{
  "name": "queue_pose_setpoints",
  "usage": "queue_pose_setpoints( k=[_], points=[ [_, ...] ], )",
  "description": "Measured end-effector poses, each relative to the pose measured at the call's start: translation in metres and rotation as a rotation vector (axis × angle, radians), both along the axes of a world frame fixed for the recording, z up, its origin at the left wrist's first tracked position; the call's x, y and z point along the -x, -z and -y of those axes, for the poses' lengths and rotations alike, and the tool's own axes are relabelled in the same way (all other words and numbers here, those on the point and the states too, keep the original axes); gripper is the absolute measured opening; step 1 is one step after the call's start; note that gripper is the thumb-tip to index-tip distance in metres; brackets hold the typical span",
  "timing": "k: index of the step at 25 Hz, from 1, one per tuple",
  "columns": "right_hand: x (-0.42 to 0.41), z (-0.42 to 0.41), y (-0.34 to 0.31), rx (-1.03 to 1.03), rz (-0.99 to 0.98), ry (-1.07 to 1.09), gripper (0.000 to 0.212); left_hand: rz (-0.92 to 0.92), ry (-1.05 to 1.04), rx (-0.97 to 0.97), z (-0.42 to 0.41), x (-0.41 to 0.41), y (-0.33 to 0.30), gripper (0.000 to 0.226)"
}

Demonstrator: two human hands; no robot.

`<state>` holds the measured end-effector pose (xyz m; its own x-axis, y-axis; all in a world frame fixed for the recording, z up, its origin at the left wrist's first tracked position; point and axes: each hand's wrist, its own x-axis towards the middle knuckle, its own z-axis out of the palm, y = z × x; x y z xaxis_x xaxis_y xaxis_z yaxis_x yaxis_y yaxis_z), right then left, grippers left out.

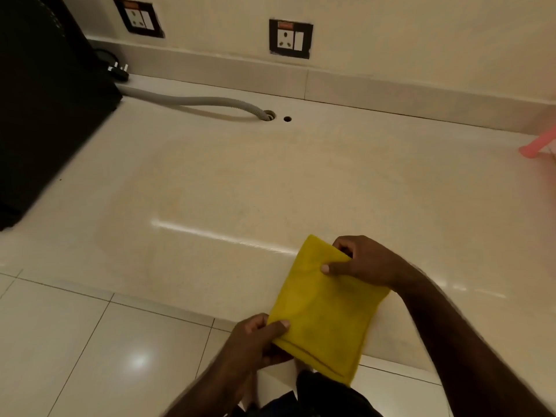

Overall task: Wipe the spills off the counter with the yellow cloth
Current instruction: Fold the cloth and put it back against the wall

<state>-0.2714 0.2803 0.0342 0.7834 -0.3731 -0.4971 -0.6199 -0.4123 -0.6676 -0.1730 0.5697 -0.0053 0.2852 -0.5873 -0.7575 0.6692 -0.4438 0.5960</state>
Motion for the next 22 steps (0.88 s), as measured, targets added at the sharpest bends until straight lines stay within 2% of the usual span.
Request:
queue_pose_setpoints(
  k=[4, 9, 11, 15, 22],
  points=[
    [0.027, 0.02, -0.004, -0.119, 0.104, 0.189, 0.034, 0.133, -0.051, 0.081, 0.034, -0.016, -0.023, 0.051],
    [0.052, 0.06, 0.003, -0.294, 0.24, 0.564, 0.032, 0.287, -0.039, 0.11, 0.114, -0.026, -0.036, 0.034],
    [0.06, 0.082, 0.004, -0.315, 0.28, 0.662, 0.032, 0.294, -0.016, 0.113, 0.154, -0.033, -0.036, 0.03],
    [0.071, 0.131, 0.001, -0.399, 0.391, 0.839, 0.032, 0.232, 0.041, 0.174, 0.24, -0.05, -0.035, 0.038],
    [0.069, 0.245, -0.002, -0.363, 0.464, 0.914, 0.039, 0.233, 0.084, 0.259, 0.389, -0.085, -0.035, 0.042]
  ],
)
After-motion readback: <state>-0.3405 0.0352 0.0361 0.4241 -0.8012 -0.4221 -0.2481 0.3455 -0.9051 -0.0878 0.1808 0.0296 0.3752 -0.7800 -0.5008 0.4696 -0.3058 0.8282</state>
